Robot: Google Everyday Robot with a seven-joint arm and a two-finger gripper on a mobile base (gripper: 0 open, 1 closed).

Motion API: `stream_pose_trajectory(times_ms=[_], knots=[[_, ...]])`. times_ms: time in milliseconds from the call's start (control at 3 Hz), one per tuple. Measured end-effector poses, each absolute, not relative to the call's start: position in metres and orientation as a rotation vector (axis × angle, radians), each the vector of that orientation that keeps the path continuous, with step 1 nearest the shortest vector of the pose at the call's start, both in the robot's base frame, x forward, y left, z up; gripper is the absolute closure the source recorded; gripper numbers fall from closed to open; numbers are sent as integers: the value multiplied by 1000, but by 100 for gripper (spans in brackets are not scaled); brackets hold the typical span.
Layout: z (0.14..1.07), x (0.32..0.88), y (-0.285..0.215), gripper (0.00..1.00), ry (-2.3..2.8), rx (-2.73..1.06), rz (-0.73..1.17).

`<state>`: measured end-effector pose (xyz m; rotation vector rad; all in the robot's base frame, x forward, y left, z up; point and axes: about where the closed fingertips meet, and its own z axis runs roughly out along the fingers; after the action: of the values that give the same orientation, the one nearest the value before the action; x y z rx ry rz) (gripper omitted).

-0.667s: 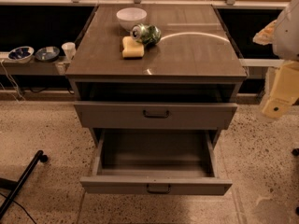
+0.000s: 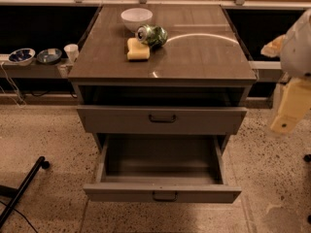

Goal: Close middle drawer

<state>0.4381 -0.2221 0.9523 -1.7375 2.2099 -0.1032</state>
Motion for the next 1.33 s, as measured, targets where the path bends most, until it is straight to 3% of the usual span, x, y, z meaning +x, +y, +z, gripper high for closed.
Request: stream_pose_trajectory(times_ms=[333, 1333], knots=[[880, 426, -255, 0, 2173, -1803, -123], [817, 423, -265, 0, 2156, -1843, -150]])
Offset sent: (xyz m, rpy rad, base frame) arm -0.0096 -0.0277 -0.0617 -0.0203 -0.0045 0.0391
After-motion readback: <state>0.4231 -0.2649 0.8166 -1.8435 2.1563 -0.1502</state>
